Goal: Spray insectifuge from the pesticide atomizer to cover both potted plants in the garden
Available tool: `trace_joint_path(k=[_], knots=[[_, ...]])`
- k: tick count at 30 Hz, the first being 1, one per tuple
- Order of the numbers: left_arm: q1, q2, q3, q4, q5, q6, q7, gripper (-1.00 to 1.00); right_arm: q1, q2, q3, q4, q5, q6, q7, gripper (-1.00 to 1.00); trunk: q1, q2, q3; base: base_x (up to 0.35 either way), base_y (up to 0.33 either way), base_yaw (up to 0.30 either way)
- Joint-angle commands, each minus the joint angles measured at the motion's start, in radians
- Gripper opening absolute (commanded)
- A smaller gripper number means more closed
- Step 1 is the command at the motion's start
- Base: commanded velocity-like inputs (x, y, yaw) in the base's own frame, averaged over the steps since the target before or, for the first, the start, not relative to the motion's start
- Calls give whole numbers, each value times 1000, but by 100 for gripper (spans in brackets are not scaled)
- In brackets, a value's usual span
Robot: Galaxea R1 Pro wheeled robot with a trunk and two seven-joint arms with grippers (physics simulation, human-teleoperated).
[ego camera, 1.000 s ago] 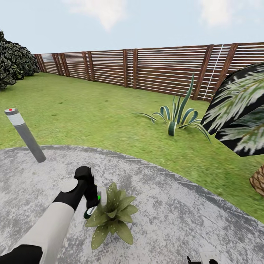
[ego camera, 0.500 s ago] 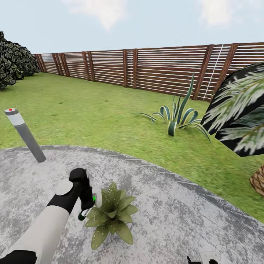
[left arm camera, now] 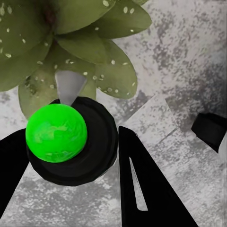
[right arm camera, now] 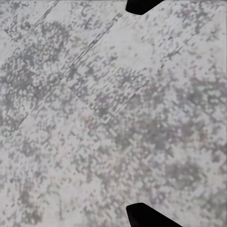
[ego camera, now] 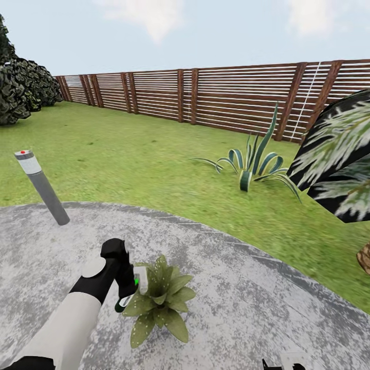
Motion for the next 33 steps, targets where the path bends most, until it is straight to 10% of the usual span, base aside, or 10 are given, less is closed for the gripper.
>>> trace_joint_path(k=[1, 33], knots=[[-1, -1, -1, 0, -5, 10, -6, -100, 0, -1, 9, 0, -9, -2, -3, 100, 0, 0, -1, 0, -200, 256], [-2, 1, -6, -4, -5, 12, -5, -100, 0, 0, 9, 0, -9, -2, -3, 100, 0, 0, -1, -50, -203, 132]])
